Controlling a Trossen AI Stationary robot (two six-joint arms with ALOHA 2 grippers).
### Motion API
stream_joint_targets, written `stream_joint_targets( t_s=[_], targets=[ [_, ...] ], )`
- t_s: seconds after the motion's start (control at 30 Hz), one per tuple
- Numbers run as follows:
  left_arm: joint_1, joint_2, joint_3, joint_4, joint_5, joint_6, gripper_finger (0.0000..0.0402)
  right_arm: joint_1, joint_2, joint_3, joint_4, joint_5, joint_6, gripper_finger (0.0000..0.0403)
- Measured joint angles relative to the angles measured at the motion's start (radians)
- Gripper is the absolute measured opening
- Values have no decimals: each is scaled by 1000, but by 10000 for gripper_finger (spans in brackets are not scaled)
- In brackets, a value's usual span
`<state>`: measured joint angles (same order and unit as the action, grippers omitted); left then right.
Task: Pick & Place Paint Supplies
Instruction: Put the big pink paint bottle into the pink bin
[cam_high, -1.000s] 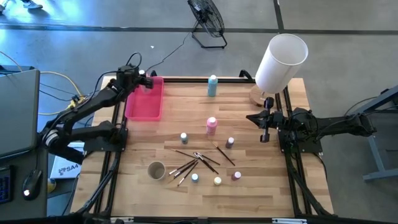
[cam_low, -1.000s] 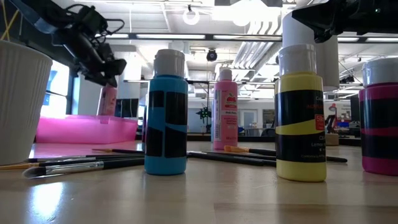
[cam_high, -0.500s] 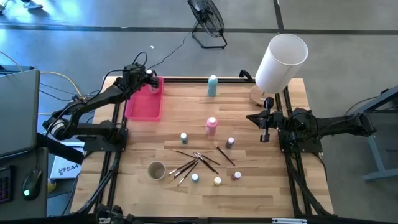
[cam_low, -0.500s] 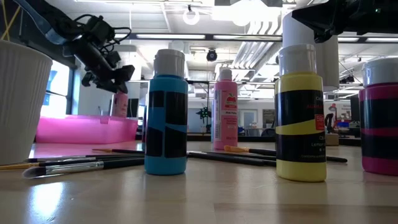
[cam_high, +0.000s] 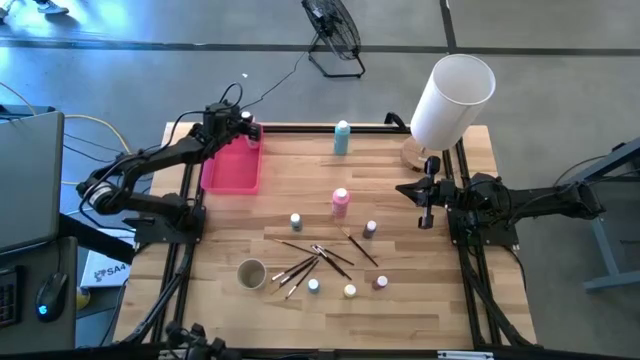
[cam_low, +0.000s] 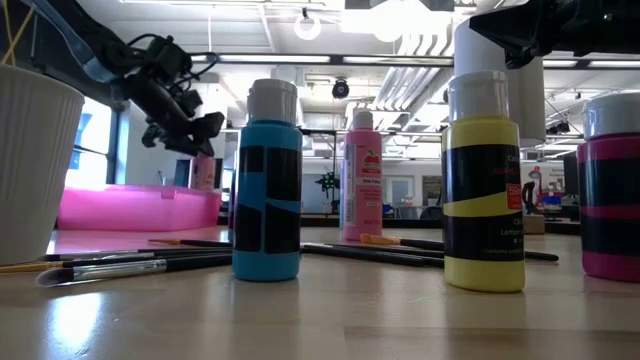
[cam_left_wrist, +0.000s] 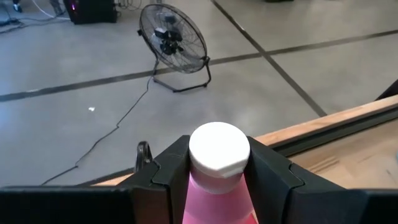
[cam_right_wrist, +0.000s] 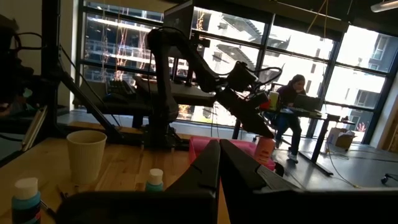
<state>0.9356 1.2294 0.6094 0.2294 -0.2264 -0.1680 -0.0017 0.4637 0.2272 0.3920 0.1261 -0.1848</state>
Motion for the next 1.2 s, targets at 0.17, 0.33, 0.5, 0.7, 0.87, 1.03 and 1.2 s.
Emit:
stream_joint_targets(
  t_s=[0.17, 0.33, 0.5, 0.7, 0.87, 1.03, 1.2],
  targets=[
    [0, 11, 0, 14, 2, 6, 131, 0, 0, 0, 0, 2, 0, 3],
    [0, 11, 0, 8, 8, 6, 131, 0, 0, 0, 0, 2, 0, 3],
    [0, 11, 0, 6, 8, 5, 133, 0, 0, 0, 0, 2, 1, 3],
    [0, 11, 0, 4, 8, 5, 134, 0, 0, 0, 0, 2, 3, 3],
    [0, 11, 0, 3, 8, 5, 134, 0, 0, 0, 0, 2, 4, 3],
    [0, 11, 0, -3, 8, 5, 142, 0, 0, 0, 0, 1, 4, 3],
    [0, 13, -1, -6, 25, 6, 186, 0, 0, 0, 0, 1, 4, 3]
  ],
)
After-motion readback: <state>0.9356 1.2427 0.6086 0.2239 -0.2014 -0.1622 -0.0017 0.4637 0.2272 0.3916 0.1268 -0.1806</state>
